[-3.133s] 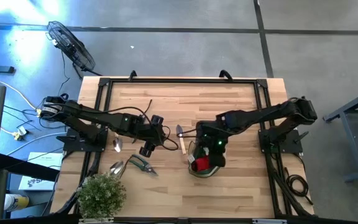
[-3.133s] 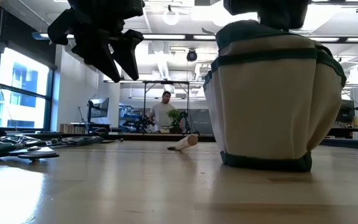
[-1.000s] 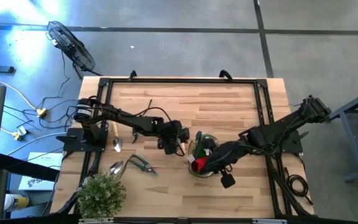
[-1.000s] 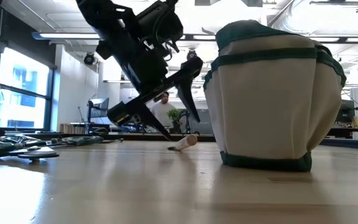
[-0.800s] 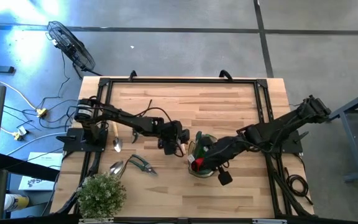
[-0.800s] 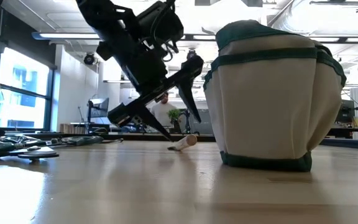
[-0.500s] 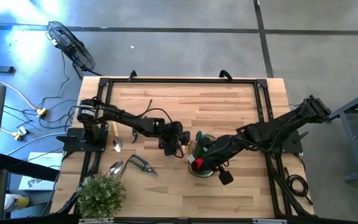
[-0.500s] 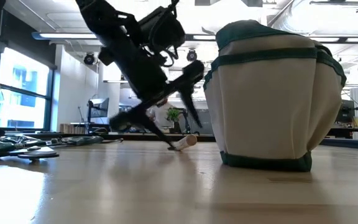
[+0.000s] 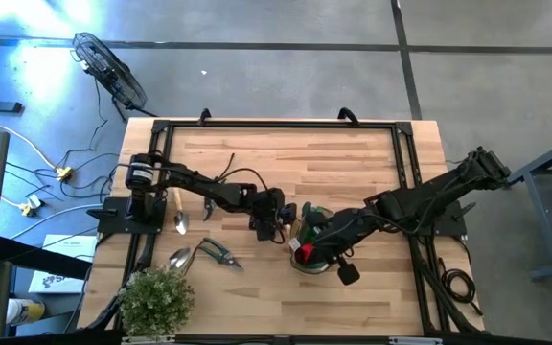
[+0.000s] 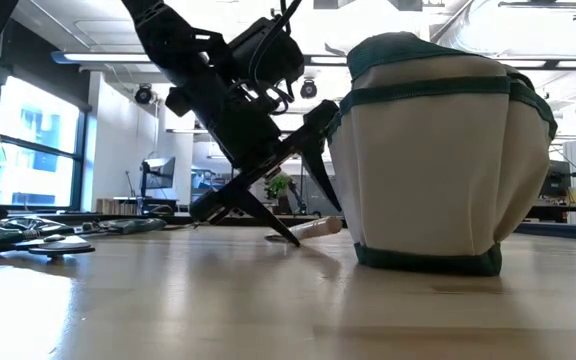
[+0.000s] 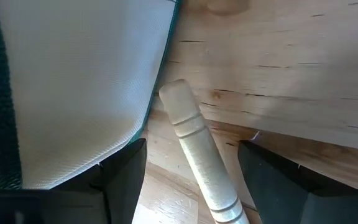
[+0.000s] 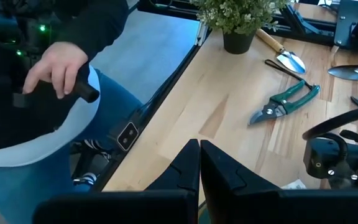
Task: Pick & Place Garden tools in Gardening bag
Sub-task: Put the middle right brown trowel into the green gardening bag
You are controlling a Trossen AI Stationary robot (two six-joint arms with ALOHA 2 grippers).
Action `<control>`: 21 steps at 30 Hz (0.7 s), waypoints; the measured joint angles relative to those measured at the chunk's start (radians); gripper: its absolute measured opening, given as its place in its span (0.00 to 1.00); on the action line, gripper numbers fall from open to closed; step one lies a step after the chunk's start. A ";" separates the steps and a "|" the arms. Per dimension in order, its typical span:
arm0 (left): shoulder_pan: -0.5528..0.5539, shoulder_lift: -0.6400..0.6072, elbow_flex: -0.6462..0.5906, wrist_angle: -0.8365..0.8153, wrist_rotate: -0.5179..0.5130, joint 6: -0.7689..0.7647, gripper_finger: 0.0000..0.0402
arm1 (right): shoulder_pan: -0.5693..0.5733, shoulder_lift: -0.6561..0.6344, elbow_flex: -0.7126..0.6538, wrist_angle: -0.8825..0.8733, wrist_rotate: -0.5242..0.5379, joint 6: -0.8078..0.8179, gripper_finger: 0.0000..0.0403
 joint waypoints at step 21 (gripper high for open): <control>0.000 0.070 0.105 -0.211 -0.054 -0.218 0.12 | 0.000 0.000 0.000 0.018 0.003 0.007 0.01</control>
